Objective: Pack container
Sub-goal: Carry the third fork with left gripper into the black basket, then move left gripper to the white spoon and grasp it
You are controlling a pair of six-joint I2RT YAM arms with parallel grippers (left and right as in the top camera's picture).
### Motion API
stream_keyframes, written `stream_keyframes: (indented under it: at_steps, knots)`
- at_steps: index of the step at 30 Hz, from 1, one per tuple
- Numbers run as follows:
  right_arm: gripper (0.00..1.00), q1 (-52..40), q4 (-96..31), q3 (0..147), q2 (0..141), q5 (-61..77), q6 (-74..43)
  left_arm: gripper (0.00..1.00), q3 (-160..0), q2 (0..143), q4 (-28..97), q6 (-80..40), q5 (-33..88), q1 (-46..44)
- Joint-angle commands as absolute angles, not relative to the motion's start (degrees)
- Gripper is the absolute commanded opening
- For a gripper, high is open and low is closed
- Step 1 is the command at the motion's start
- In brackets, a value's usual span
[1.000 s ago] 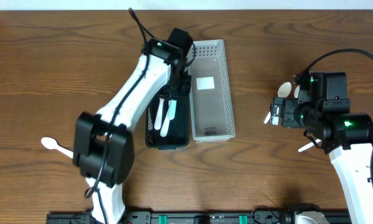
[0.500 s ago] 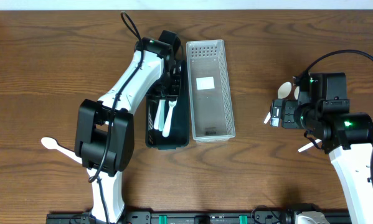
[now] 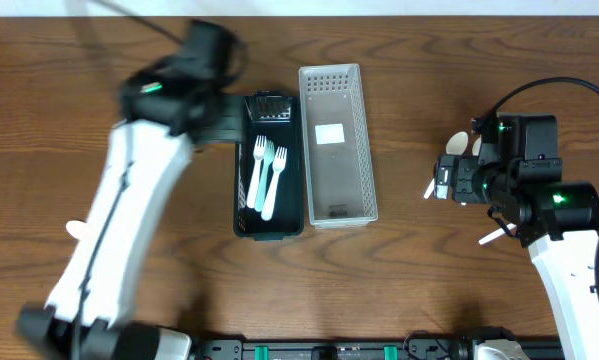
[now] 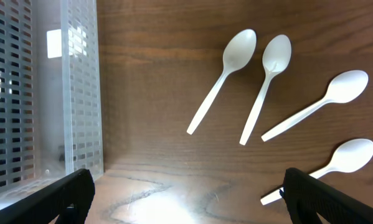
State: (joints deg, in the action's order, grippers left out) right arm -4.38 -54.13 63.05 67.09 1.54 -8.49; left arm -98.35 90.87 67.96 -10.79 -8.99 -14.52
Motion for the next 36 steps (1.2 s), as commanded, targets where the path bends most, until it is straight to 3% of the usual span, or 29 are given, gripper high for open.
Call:
stream_keyframes:
  at_steps: [1,2,3,6,12,17,23,36]
  knots:
    - [0.99,-4.0,-53.7,64.1,67.0,1.8,-7.6,0.72,-98.4,89.8,72.4,-22.0,-14.6,-4.9]
    - [0.99,-4.0,-53.6,64.1,67.0,1.8,-7.6,0.76,-98.4,89.8,74.3,-25.9,-14.6,-2.2]
    - [0.99,-4.0,-53.6,64.1,67.0,1.8,-7.6,0.88,-98.1,90.0,76.5,-31.3,-14.6,1.4]
    - [0.99,-4.0,-53.6,64.1,67.0,1.8,-7.6,0.98,-95.7,90.1,78.8,-39.4,-14.5,9.7]
    - [0.99,-4.0,-53.6,64.1,67.0,1.8,-7.6,0.98,-83.2,90.1,69.5,-33.5,-7.9,24.3]
    - [0.99,-4.0,-53.6,64.1,67.0,1.8,-7.6,0.98,-70.7,90.1,59.6,-30.3,-4.1,31.4]
    - [0.99,-4.0,-53.4,64.1,67.0,1.7,-7.4,0.98,-61.1,90.1,48.2,-18.5,3.1,35.3]
    - [0.99,-4.0,-53.4,64.1,67.0,1.8,-6.6,0.93,-52.9,90.3,38.0,-17.4,3.0,38.0]
